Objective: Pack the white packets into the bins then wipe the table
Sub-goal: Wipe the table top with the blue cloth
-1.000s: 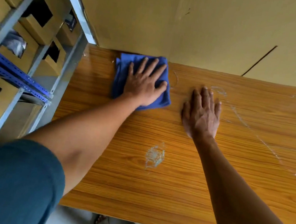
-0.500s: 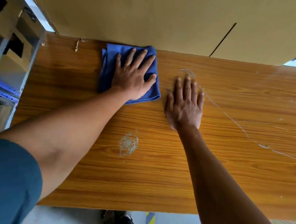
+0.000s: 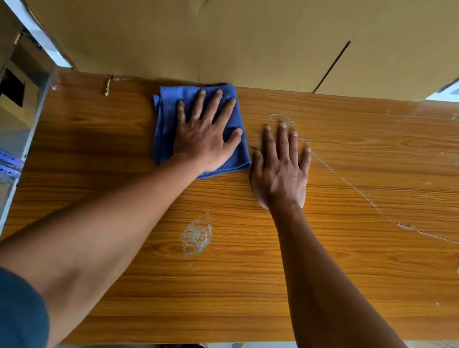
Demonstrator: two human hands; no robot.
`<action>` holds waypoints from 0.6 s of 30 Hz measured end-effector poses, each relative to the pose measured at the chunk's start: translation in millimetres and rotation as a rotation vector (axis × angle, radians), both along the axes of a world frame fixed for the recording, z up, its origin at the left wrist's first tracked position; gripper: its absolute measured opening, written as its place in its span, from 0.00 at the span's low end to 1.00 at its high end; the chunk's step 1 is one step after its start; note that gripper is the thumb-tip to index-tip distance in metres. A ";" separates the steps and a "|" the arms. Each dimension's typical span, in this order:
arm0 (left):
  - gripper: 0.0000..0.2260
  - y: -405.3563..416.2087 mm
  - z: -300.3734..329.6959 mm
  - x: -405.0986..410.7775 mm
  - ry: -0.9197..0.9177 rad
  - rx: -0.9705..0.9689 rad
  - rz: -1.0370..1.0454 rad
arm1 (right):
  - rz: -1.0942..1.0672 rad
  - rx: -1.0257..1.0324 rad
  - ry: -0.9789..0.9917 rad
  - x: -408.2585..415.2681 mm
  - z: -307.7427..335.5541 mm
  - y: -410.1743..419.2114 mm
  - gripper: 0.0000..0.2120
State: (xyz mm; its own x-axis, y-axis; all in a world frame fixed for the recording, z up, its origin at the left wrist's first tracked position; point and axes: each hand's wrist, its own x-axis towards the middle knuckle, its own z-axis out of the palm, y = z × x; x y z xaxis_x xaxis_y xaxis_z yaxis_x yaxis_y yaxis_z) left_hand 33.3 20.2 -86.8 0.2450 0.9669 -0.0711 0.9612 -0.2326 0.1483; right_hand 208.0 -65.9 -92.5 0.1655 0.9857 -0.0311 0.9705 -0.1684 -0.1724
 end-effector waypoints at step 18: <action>0.34 -62.8 -5.5 -22.8 0.002 0.020 -0.078 | -0.004 0.000 0.015 0.0 -1.9 -0.6 0.29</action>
